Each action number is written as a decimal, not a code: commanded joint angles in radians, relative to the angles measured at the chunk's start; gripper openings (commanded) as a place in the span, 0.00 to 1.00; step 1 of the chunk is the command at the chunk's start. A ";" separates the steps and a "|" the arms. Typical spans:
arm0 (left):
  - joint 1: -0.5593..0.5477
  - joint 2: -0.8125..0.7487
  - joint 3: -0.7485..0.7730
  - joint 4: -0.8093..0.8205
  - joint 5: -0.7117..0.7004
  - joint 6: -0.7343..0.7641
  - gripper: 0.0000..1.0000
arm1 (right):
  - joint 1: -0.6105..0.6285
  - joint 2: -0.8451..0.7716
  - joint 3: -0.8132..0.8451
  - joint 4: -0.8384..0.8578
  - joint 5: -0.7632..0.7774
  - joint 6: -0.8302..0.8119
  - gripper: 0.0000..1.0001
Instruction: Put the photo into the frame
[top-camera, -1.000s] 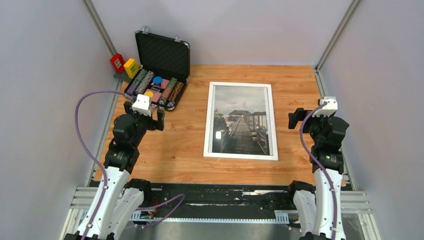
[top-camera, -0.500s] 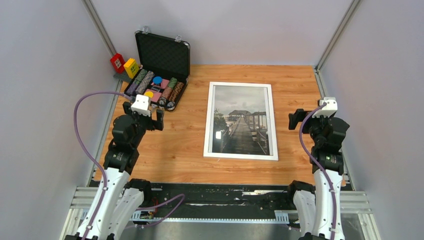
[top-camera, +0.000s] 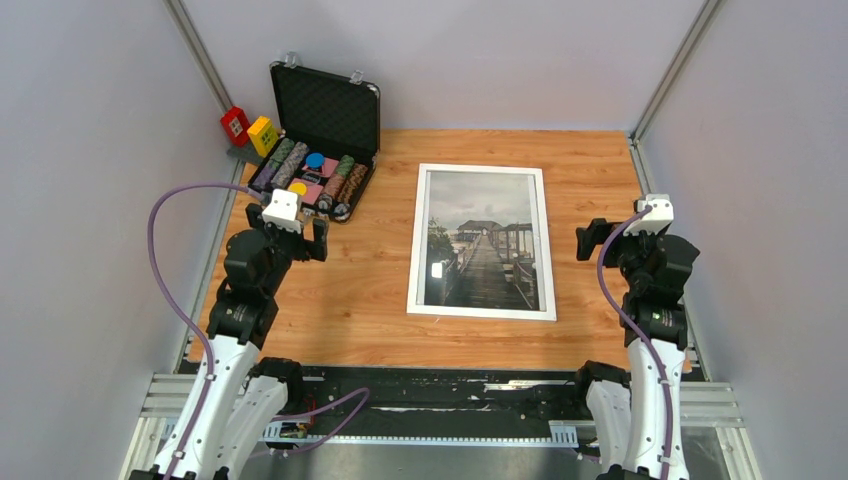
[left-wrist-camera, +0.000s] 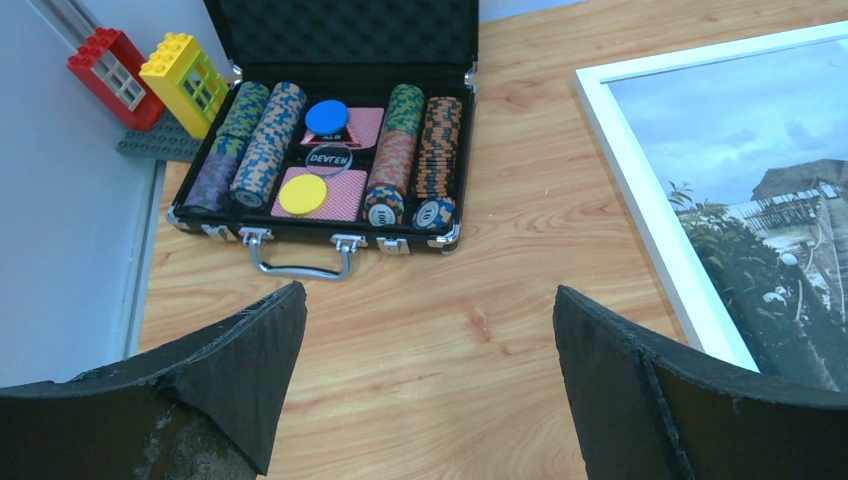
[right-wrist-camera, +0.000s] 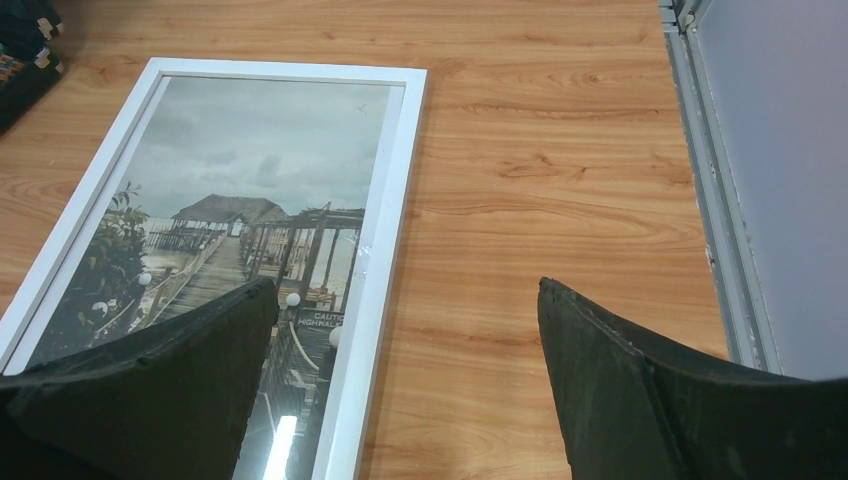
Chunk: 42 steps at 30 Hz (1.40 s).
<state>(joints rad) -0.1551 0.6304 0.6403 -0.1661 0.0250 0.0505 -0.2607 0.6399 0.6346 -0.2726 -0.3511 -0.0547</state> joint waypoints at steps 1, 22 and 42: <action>0.005 -0.007 0.001 0.022 0.000 0.008 1.00 | -0.005 -0.008 -0.003 0.013 -0.019 -0.011 1.00; 0.005 -0.009 -0.002 0.022 0.004 0.011 1.00 | -0.005 -0.016 -0.007 0.007 -0.043 -0.023 1.00; 0.005 -0.008 -0.003 0.024 0.013 0.012 1.00 | -0.006 -0.011 -0.006 0.005 -0.049 -0.031 1.00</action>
<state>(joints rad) -0.1551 0.6296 0.6403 -0.1669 0.0257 0.0540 -0.2623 0.6376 0.6346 -0.2802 -0.3859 -0.0734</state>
